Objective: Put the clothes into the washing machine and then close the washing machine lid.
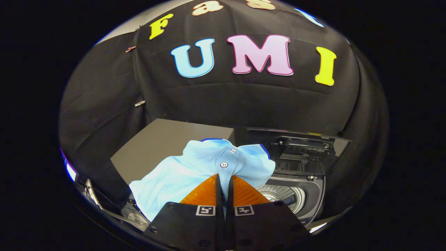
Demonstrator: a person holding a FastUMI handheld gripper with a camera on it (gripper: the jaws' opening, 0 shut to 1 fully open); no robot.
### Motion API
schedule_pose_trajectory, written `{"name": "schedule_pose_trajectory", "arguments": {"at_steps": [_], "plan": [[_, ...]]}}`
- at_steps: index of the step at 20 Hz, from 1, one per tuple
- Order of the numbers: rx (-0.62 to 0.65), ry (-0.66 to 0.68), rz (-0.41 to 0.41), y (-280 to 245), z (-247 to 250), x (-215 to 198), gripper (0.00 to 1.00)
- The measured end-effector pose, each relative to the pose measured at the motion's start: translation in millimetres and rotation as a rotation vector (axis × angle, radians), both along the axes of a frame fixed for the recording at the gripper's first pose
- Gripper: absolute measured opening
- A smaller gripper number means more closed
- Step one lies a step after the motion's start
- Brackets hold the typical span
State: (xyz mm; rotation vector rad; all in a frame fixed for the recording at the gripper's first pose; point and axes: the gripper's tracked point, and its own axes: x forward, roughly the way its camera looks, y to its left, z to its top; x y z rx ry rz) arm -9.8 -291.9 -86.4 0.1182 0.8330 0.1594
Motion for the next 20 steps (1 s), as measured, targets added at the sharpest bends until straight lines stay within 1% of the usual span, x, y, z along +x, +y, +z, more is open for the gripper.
{"name": "schedule_pose_trajectory", "arguments": {"at_steps": [4,7,11,14,17,20], "plan": [[0.007,-0.002,-0.015,-46.5,-4.6,8.2,0.05],[-0.004,0.007,-0.015,-80.1,-18.0,15.5,0.06],[-0.053,0.032,-0.011,-117.5,-50.8,23.5,0.05],[-0.09,0.053,-0.028,-141.3,-75.5,27.7,0.06],[-0.118,0.089,-0.038,-157.6,-105.0,25.1,0.05],[-0.142,0.135,-0.028,-162.9,-135.8,20.2,0.06]]}}
